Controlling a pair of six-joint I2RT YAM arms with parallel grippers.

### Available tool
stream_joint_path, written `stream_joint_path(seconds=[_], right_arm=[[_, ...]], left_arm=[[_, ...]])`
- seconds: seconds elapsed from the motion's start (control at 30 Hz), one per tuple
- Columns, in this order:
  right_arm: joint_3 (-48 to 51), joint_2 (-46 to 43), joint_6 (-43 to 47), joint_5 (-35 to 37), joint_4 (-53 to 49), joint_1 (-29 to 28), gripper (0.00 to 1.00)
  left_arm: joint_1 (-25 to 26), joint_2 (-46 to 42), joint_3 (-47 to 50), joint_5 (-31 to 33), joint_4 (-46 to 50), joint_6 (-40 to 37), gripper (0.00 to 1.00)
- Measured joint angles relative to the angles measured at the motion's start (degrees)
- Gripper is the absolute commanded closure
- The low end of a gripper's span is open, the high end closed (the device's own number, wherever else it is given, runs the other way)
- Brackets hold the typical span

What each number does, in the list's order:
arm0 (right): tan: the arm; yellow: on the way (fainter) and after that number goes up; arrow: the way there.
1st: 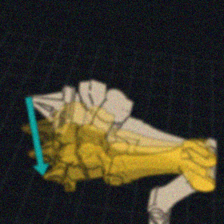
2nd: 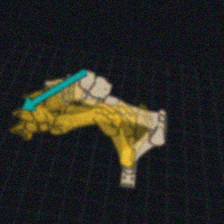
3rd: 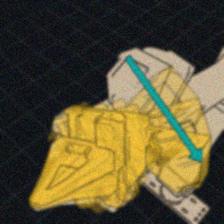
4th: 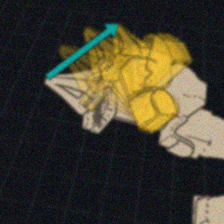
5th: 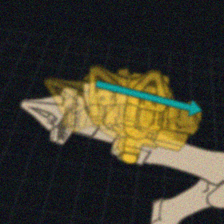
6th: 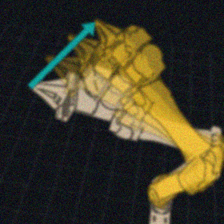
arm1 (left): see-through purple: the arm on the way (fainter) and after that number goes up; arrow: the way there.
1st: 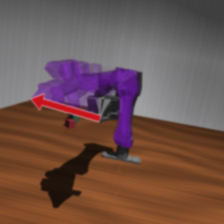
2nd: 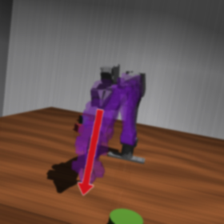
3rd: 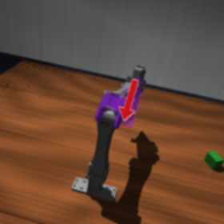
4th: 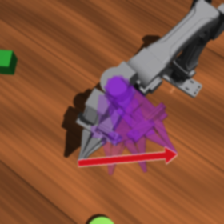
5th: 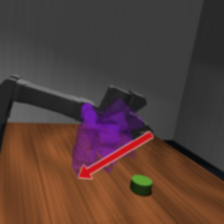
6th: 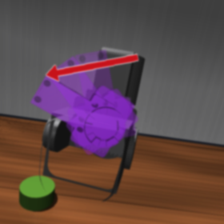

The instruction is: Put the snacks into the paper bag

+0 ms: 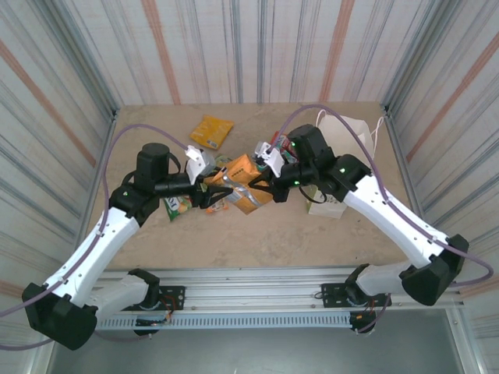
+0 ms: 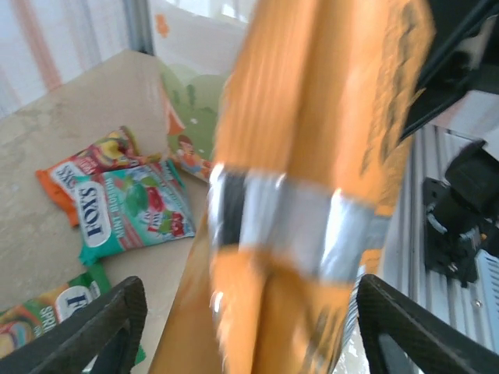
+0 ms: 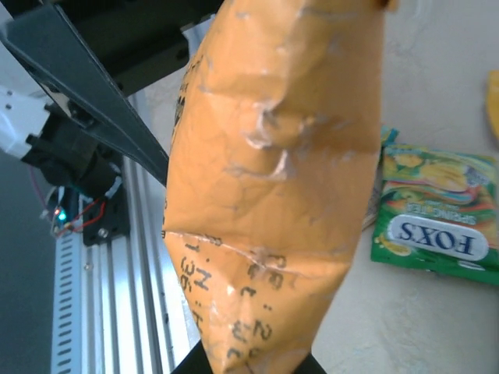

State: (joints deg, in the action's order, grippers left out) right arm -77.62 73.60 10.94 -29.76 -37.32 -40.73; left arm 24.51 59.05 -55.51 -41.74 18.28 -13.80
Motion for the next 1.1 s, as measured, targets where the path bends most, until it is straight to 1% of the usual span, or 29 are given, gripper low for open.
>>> stream_joint_path(seconds=[0.03,0.13,0.23,0.33,0.43,0.5,0.63,0.9,1.0,1.1], right_arm=[[0.07,-1.03,-0.46,0.63,0.09,0.42,1.0],[0.09,-3.56,-2.49,2.95,0.46,1.6,1.0],[-0.04,-5.84,-7.34,6.51,0.52,3.85,1.0],[-1.55,-6.82,-12.37,9.16,-0.17,8.09,1.0],[-4.33,-7.23,-15.54,11.63,-1.68,11.45,1.0],[-6.54,-7.54,-16.79,12.87,-2.95,12.72,1.0],[-11.74,-8.35,-18.27,16.17,-5.7,15.3,1.0],[-19.91,-9.55,-21.51,20.44,-9.51,23.23,1.0],[-21.51,-9.9,-22.58,21.77,-11.41,25.62,1.0],[-23.93,-9.62,-23.17,24.98,-15.87,27.04,1.0]], left_arm=[[0.0,-0.04,0.0,1.25,-0.37,0.9,0.13],[0.0,-0.04,0.0,4.94,-1.27,4.22,0.01],[0.0,-0.04,0.0,9.01,-2.14,8.24,0.02],[0.0,0.04,0.0,12.5,-3.3,11.74,0.01],[0.35,0.7,-0.13,15.52,-4.87,14.21,0.01],[1.18,1.7,-0.74,16.98,-4.96,15.3,0.01],[4.55,4.68,-2.38,19.89,-4.94,15.61,0.02],[10.12,11.78,-5.55,22.4,-5.09,15.61,0.02],[11.45,14.56,-7.48,22.8,-4.87,15.56,0.02],[12.15,15.87,-8.41,22.95,-4.9,15.58,0.02]])
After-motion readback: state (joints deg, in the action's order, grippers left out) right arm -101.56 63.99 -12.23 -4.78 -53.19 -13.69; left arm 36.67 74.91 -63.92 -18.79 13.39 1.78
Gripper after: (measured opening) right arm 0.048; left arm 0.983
